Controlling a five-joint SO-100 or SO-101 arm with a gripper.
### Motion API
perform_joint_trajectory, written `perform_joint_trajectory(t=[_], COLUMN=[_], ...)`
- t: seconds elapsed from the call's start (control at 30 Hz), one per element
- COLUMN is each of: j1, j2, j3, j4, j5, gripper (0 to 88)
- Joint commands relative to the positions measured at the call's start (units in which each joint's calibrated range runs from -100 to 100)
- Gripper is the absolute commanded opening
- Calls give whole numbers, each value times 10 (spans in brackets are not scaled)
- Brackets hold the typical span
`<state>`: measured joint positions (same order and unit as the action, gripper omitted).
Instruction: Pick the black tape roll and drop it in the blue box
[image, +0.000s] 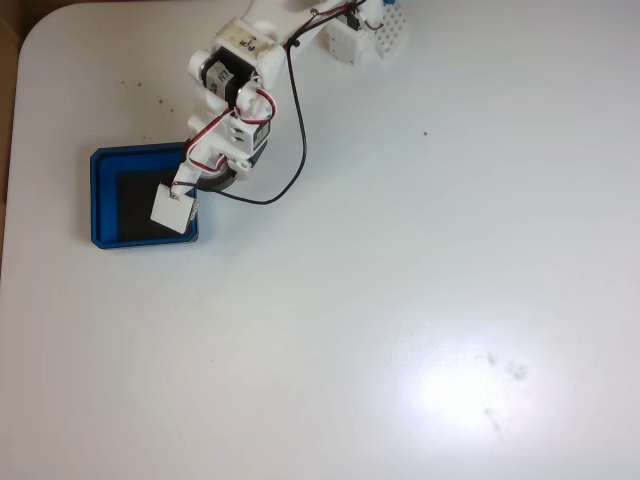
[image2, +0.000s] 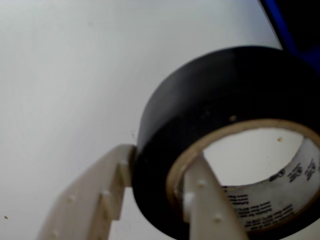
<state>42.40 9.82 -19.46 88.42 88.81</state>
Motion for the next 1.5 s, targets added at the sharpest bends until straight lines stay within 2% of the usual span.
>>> perform_joint_trajectory(t=[0.0,0.23,0.5,1.03,1.47], j1=[6,61,79,139,141], j2=[-38,-34,39,204,237], j3=[-43,-42,-70,-266,-273], j4=[-29,-138,-194,-187,-164], j5=[4,4,4,4,5], gripper=[13,13,13,13,13])
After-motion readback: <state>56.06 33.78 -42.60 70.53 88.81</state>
